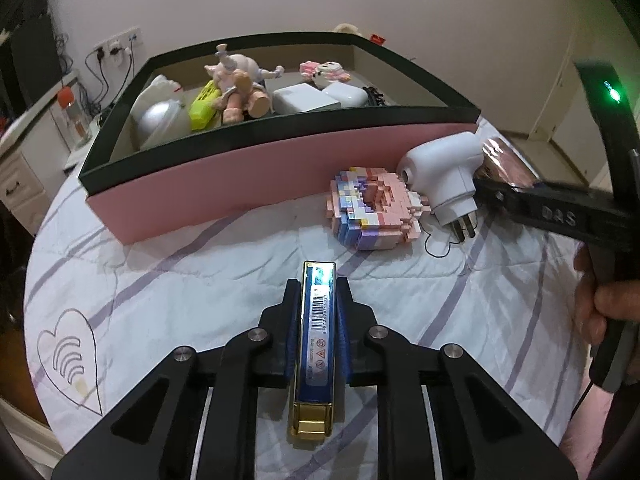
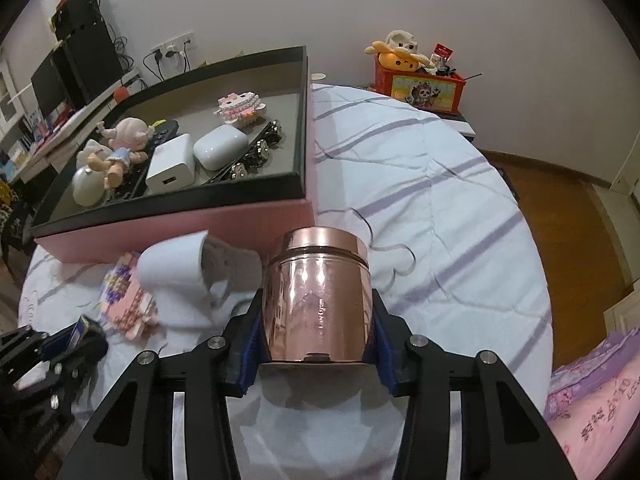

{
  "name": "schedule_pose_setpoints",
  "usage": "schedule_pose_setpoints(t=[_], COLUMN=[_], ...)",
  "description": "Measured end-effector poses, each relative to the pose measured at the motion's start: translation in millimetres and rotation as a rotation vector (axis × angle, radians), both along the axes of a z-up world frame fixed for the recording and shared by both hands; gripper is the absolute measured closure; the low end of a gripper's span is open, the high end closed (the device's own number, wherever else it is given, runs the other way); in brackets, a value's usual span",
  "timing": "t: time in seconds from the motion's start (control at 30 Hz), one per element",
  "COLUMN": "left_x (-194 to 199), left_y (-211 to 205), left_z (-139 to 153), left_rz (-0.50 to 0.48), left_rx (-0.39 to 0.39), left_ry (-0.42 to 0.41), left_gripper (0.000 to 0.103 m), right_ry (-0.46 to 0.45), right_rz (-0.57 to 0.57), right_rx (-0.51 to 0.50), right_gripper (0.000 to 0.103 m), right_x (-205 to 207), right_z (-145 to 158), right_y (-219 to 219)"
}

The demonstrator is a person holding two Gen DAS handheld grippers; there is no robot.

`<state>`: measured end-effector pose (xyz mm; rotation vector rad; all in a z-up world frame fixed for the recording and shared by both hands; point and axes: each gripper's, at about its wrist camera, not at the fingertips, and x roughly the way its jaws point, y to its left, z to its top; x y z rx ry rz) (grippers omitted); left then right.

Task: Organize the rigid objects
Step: 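Grasp the blue-and-gold box with the left tool while the right tool grasps the rose-gold cup, then lift the blue-and-gold box and rose-gold cup toward the box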

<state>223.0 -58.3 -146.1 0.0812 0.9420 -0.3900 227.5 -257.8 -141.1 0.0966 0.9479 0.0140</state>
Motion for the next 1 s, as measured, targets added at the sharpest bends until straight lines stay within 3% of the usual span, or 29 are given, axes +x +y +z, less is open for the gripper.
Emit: schedule_pose_setpoints(t=[0.33, 0.67, 0.83, 1.0], left_x=[-15.5, -26.6, -30.0, -39.8], left_y=[26.2, 47.5, 55.0, 58.1], left_z=[8.5, 32.3, 29.4, 47.5], left_rz=[0.042, 0.077, 0.09, 0.08], left_rx=[-0.059, -0.078, -0.099, -0.113], left_ry=[0.016, -0.035, -0.029, -0.077], left_gripper=[0.088, 0.088, 0.088, 0.088], right_ry=[-0.025, -0.089, -0.097, -0.106], right_rz=[-0.019, 0.025, 0.038, 0.042], right_rx=[0.054, 0.058, 0.056, 0.058], right_gripper=[0.056, 0.056, 0.056, 0.056], right_x=[-38.7, -53.2, -57.7, -63.2], right_z=[19.3, 47.5, 51.7, 56.1], right_y=[-10.9, 5.7, 13.3, 17.1])
